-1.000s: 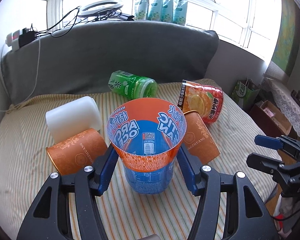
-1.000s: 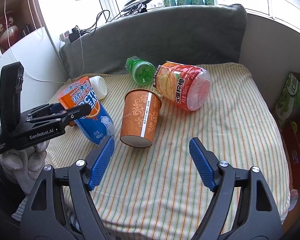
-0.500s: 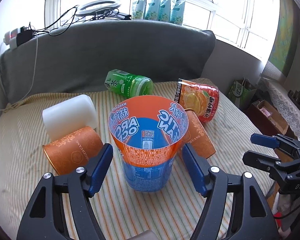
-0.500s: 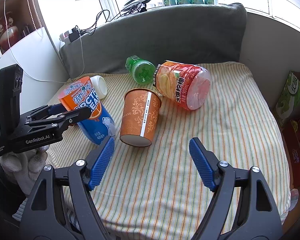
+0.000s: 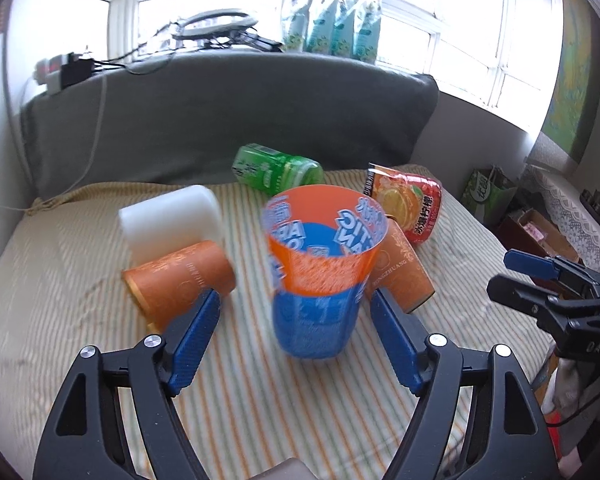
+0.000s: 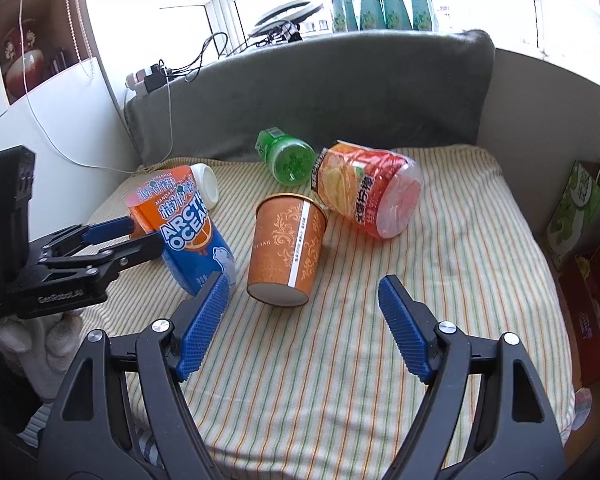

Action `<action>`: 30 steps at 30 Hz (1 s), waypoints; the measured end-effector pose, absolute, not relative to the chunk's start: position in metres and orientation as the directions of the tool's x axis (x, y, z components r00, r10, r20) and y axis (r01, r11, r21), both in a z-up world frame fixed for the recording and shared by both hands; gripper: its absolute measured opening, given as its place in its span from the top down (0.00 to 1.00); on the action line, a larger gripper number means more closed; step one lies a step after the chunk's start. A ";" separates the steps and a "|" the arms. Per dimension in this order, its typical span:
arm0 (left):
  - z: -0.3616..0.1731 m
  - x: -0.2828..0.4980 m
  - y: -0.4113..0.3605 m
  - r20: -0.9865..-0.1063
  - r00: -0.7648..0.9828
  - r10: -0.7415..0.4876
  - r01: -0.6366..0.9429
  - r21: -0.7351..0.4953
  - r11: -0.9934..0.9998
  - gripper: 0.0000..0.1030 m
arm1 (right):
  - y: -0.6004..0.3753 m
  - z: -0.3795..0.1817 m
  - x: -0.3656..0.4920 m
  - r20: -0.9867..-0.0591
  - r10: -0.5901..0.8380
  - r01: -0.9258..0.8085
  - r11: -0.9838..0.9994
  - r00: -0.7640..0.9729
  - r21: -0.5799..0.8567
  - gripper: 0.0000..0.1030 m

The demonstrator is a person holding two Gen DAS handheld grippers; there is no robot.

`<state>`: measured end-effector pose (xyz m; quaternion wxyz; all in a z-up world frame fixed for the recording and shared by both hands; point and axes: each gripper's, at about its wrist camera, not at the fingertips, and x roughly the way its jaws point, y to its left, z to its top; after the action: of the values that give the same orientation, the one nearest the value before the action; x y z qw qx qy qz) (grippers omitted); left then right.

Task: Flip cup upright

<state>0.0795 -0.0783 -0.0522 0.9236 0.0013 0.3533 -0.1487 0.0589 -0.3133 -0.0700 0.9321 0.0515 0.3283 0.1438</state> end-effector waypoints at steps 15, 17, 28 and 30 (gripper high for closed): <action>-0.017 0.023 -0.047 -0.440 0.884 -0.157 0.142 -0.067 0.988 0.25 | -0.284 -0.050 0.041 -0.475 0.223 -0.208 0.974 0.851 0.084 0.16; -0.012 0.017 -0.044 -0.401 0.905 -0.142 0.129 -0.060 0.990 0.20 | -0.282 -0.047 0.039 -0.454 0.202 -0.189 0.979 0.868 0.075 0.16; -0.002 -0.001 -0.027 -0.305 0.950 -0.068 0.057 -0.045 0.997 0.15 | -0.266 -0.028 0.020 -0.289 0.046 -0.053 0.998 0.956 -0.019 0.00; -0.002 -0.003 -0.025 -0.293 0.955 -0.051 0.042 -0.035 0.998 0.15 | -0.263 -0.026 0.017 -0.272 0.034 -0.044 0.999 0.962 -0.029 0.00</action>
<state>-0.0029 -0.0246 -0.0018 0.9885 -0.0142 0.1487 -0.0235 0.0168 -0.2626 -0.0256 0.9902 -0.0172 0.1372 0.0198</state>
